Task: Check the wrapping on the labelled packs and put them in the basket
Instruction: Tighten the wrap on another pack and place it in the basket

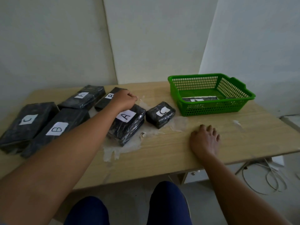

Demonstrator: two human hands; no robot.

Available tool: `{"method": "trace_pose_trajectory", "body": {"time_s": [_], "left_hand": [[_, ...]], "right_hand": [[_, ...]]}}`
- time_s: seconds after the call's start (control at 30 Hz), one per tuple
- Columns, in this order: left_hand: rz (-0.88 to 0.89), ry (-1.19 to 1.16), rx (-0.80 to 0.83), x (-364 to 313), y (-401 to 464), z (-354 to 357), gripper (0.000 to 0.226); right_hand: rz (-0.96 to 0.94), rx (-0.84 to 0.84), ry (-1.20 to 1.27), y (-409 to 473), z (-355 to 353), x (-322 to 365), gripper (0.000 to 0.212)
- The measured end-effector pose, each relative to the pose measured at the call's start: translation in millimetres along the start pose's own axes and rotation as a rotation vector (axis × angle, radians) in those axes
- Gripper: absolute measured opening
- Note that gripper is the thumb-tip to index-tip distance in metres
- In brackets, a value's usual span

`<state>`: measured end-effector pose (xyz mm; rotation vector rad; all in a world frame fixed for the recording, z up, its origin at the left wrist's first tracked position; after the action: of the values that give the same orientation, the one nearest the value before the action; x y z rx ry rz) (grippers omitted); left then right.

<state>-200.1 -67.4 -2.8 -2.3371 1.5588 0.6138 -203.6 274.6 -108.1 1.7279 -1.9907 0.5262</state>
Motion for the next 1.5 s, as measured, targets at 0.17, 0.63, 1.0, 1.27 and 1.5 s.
{"method": "trace_pose_trajectory", "body": {"time_s": [0.17, 0.63, 1.0, 1.27, 1.5], "left_hand": [[-0.149, -0.055, 0.288, 34, -23, 14, 0.075], [-0.111, -0.349, 0.434, 53, -64, 6, 0.075], [0.183, -0.584, 0.16, 35, -93, -32, 0.082], [0.452, -0.525, 0.076, 9, -112, -45, 0.078], [0.571, -0.523, -0.036, 1, -121, -43, 0.081]], "right_hand": [[0.008, 0.086, 0.079, -40, 25, 40, 0.064], [0.059, 0.346, 1.06, -104, 54, 158, 0.049], [-0.285, 0.537, 1.264, -80, 12, 167, 0.077], [-0.561, 0.527, 1.212, -81, -37, 163, 0.078], [-0.693, 0.55, 1.19, -80, -53, 165, 0.093]]}}
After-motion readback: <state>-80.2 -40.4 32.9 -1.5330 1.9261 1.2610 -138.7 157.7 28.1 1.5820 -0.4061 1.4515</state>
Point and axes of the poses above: each hand's wrist, its own y-axis towards the middle knuckle, its own z-axis out of the palm, x = y × z, the point moved 7 cm from there along y, towards the middle knuckle, and after that the axes turned 13 degrees about y, right-handed, at the moved point
